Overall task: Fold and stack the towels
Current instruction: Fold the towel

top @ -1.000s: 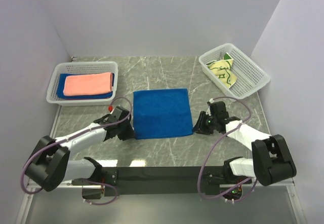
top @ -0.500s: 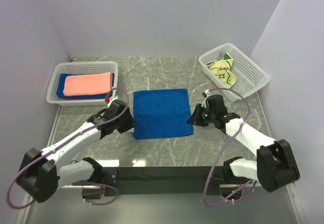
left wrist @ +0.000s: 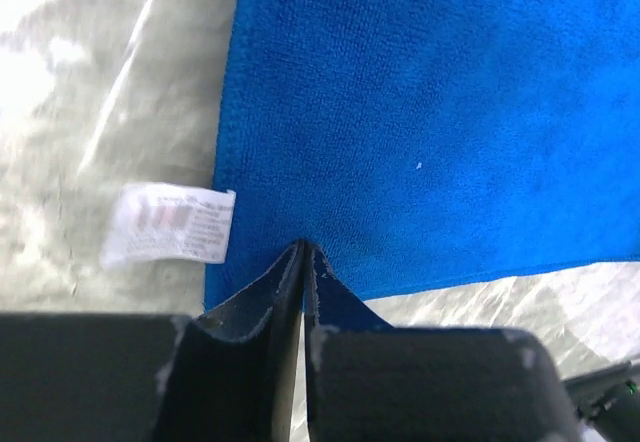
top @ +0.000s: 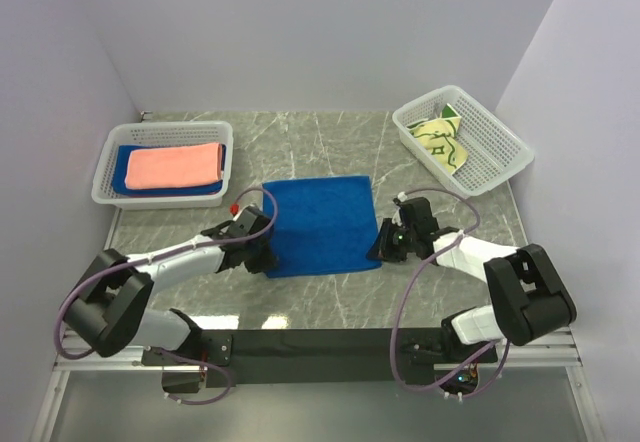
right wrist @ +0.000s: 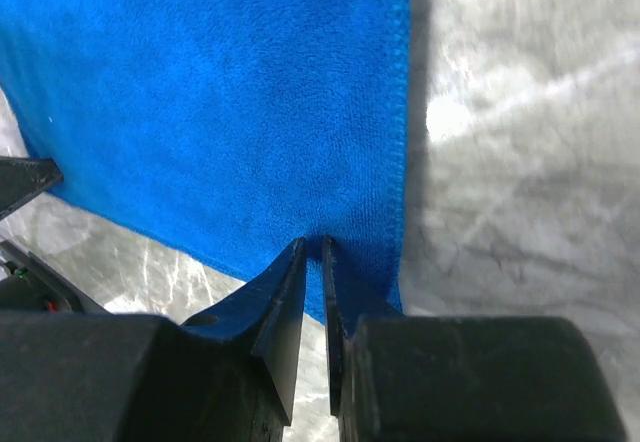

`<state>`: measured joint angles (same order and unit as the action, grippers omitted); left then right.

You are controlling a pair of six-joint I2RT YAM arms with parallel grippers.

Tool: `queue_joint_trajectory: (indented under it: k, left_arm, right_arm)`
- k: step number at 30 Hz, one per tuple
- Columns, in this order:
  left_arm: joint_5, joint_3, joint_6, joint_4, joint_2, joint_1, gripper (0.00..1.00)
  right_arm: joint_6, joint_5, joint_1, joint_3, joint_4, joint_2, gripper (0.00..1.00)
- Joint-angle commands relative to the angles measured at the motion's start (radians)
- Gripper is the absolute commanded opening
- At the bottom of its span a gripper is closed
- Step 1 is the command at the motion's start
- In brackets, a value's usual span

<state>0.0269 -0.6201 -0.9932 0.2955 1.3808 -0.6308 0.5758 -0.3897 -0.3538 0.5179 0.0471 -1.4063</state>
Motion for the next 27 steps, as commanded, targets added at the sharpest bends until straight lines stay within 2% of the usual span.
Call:
queue_joint_trajectory:
  k: [1,2,5,6,8,9,11,12,13,15,19,21,22,27]
  left_arm:
    - [-0.016,0.114,-0.028,0.12,-0.123,-0.007,0.13]
    - [-0.016,0.115,-0.028,0.132,-0.124,-0.007,0.13]
    - [-0.013,0.108,-0.033,0.178,-0.213,-0.009,0.22]
    - [-0.009,0.09,-0.032,0.21,-0.232,-0.009,0.3]
    - [0.001,0.045,-0.021,0.234,-0.276,-0.007,0.4]
    - [0.005,0.024,-0.01,0.249,-0.282,-0.009,0.49]
    - [0.048,-0.06,0.04,0.264,-0.276,-0.007,0.58]
    - [0.066,-0.093,0.066,0.266,-0.267,-0.006,0.67]
    - [0.083,-0.124,0.138,0.26,-0.253,0.002,0.71]
    - [0.125,-0.224,0.22,0.255,-0.192,0.02,0.81]
    - [0.085,-0.403,0.494,0.202,-0.01,0.13,0.91]
    - [0.061,-0.513,0.613,0.185,0.055,0.181,0.95]
    - [0.053,-0.545,0.649,0.174,0.117,0.195,0.94]
    - [-0.019,-0.736,0.806,0.145,0.299,0.273,0.9]
  right_arm:
    - [-0.008,0.055,-0.004,-0.091,0.141,0.088,0.21]
    - [-0.005,0.055,-0.004,-0.091,0.142,0.111,0.21]
    - [-0.02,0.081,-0.004,-0.07,0.223,0.177,0.21]
    - [-0.027,0.084,-0.004,-0.041,0.241,0.209,0.22]
    - [-0.065,0.087,-0.004,0.0,0.287,0.248,0.22]
    - [-0.08,0.084,-0.004,0.049,0.293,0.257,0.22]
    - [-0.167,0.084,-0.004,0.115,0.319,0.248,0.24]
    - [-0.201,0.089,-0.001,0.195,0.329,0.234,0.25]
    - [-0.238,0.092,0.006,0.239,0.353,0.212,0.27]
    - [-0.345,0.104,0.015,0.382,0.378,0.12,0.37]
    - [-0.489,0.08,0.058,0.546,0.339,-0.031,0.41]
    - [-0.56,0.033,0.076,0.659,0.379,-0.143,0.42]
    - [-0.639,0.02,0.082,0.7,0.402,-0.181,0.42]
    - [-0.774,-0.021,0.124,0.928,0.494,-0.402,0.43]
